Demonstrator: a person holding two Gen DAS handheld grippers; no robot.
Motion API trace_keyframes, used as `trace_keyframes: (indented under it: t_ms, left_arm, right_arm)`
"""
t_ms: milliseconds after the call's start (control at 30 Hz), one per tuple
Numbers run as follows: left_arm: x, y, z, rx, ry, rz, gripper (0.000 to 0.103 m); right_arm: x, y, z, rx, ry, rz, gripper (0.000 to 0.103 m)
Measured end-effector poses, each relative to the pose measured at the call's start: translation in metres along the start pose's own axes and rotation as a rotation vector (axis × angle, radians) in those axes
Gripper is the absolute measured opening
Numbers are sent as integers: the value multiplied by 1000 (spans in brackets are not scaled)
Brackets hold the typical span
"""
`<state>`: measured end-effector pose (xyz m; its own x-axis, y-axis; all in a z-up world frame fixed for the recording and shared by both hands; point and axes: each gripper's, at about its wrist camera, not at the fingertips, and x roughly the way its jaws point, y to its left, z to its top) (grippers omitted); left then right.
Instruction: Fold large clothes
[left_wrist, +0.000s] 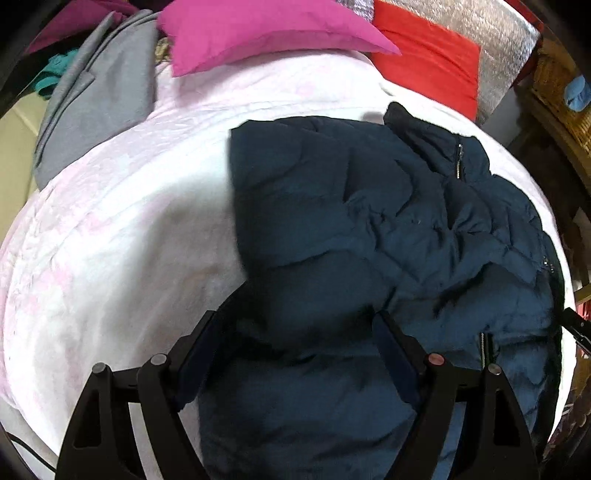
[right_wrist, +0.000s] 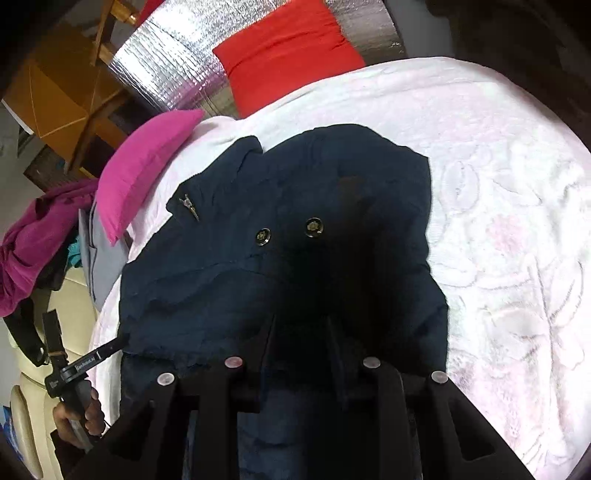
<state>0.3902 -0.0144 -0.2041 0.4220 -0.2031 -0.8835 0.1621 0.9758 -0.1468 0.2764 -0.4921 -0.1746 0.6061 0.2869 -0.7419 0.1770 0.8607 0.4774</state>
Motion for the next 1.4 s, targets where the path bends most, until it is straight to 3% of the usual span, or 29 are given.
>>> trace_keyframes:
  t_ms: [133,367,700,967,1067,1400]
  left_arm:
    - [-12,18,-14,-38,-26,28,84]
    - [-27,64,-54,-176,-32,23,84]
    - [-43,85,-111,-203,-16,41,84]
    - [-51,70,-144,-148,-4,-33,84]
    - [-48,64,-154,-120,28,-61,84]
    - [-38,58,-188,-151,144,-186,84]
  right_arm:
    - [-19,-13,-7,27,-28,6,47]
    - [-39,-27,-23,59,-51,19,47]
    - [-67,-73,-59,170,-59,43,48]
    - [-81,-90,-98,222,-42,92,49]
    - [-83,-96,-109,250,-40,114,53]
    - [-73,-105,-139,296,34,169,54]
